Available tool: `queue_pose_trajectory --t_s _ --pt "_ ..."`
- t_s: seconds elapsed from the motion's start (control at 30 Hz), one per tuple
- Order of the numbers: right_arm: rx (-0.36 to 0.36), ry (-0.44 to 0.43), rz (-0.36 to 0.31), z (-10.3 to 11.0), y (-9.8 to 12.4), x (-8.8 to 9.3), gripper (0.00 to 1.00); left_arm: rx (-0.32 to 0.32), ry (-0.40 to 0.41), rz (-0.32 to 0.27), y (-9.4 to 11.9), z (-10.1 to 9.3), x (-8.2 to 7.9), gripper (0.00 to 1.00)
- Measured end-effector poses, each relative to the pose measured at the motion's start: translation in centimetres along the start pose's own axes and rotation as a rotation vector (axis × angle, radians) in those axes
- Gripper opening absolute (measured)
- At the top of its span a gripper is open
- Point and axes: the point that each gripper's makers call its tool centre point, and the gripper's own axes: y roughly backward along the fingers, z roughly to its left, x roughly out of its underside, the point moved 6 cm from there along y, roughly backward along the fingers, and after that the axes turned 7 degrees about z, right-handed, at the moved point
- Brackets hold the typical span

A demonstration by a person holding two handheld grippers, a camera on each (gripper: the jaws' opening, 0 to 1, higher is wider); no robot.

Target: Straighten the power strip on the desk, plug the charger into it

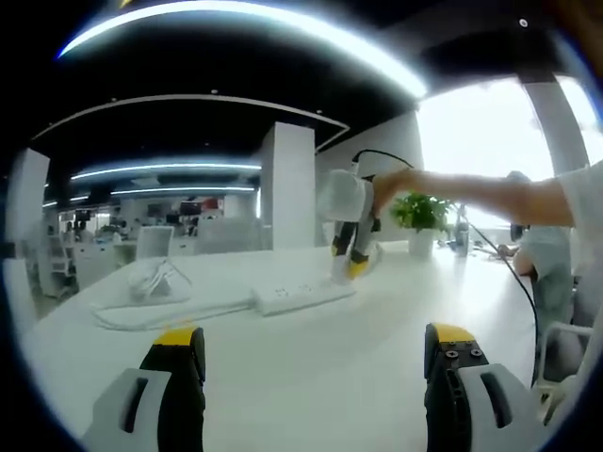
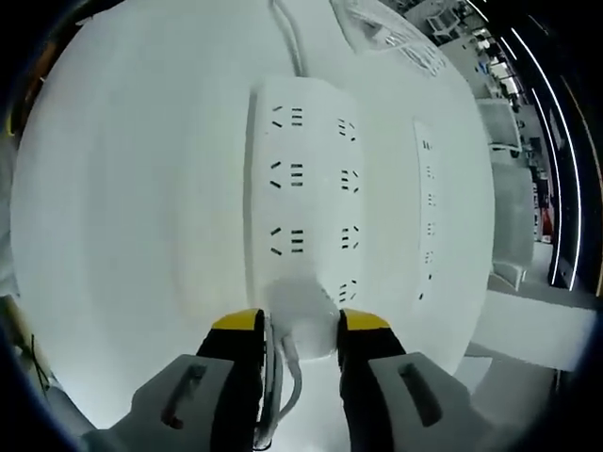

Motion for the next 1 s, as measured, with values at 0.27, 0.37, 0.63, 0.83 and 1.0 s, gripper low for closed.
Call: queue_pose_trajectory --t_s 0.27,0.37,0.63,0.83,1.0 --pt "0.006 -0.002 -0.055 0.1 0.0 0.2 0.34 -0.010 0.007 0.005 0.6 0.3 0.3 0.99" --pt "0.028 0.004 -0.044 0.1 -0.3 0.7 0.38 -0.014 0.011 -0.001 0.8 0.4 0.3 0.99" --pt "0.084 -0.035 -0.146 0.1 0.0 1.4 0.54 -0.019 0.015 0.000 1.2 0.3 0.6 0.99" --pt "0.108 -0.073 -0.241 -0.3 0.2 1.4 0.61 -0.039 0.010 0.012 1.9 0.2 1.0 0.99" --pt "0.108 -0.160 -0.375 0.0 0.9 1.2 0.65 -0.056 0.008 0.013 2.6 0.2 1.1 0.99"
